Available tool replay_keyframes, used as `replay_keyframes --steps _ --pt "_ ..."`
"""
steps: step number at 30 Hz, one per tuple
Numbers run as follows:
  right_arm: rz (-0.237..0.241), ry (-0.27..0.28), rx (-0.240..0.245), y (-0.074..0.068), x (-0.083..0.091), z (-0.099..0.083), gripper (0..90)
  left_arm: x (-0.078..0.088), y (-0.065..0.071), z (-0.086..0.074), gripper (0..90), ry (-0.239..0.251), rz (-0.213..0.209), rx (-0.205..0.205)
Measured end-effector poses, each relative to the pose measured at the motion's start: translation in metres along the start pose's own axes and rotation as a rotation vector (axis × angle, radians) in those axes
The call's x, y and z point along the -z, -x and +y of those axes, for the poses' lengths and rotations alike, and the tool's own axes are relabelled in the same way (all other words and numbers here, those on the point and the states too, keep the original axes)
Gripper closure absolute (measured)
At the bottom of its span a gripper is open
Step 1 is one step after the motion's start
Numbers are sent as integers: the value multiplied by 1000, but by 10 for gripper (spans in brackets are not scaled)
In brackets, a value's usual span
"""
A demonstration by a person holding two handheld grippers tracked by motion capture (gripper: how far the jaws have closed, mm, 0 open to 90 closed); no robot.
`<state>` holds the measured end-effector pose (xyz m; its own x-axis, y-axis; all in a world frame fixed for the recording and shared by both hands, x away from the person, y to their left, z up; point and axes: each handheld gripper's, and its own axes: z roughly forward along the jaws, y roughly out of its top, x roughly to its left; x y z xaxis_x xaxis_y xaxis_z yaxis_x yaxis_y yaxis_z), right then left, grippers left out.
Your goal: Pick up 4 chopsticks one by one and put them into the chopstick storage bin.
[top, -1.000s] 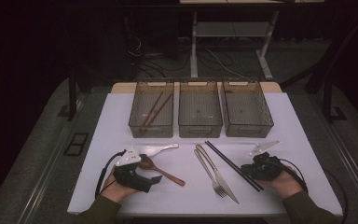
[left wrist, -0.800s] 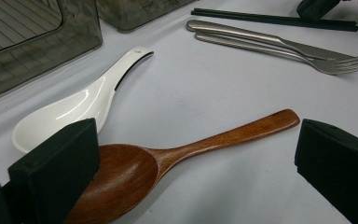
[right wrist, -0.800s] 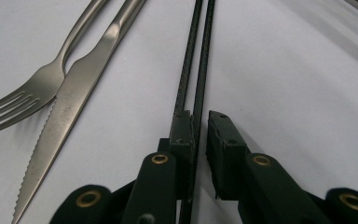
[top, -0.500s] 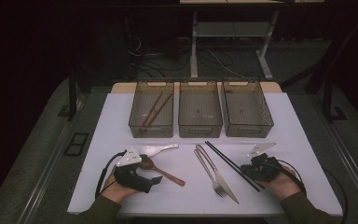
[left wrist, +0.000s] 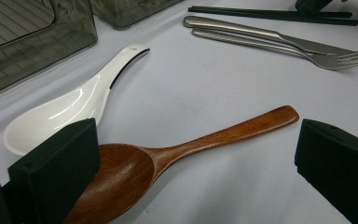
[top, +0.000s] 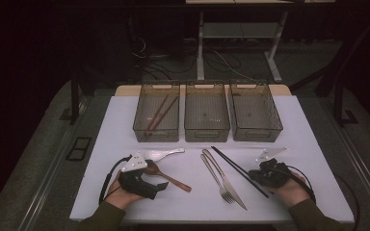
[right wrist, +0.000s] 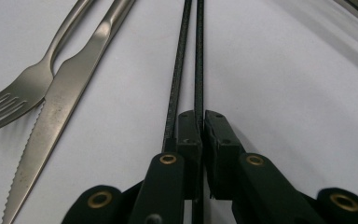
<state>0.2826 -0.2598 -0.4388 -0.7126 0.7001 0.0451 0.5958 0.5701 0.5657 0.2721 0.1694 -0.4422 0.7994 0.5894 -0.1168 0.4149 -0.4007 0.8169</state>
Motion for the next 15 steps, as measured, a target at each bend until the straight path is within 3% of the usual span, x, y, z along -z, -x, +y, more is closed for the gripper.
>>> replay_keyframes --steps 15 --pt "19 37 -32 8 6 1 855 1 0 1 0 10 -16 -2"
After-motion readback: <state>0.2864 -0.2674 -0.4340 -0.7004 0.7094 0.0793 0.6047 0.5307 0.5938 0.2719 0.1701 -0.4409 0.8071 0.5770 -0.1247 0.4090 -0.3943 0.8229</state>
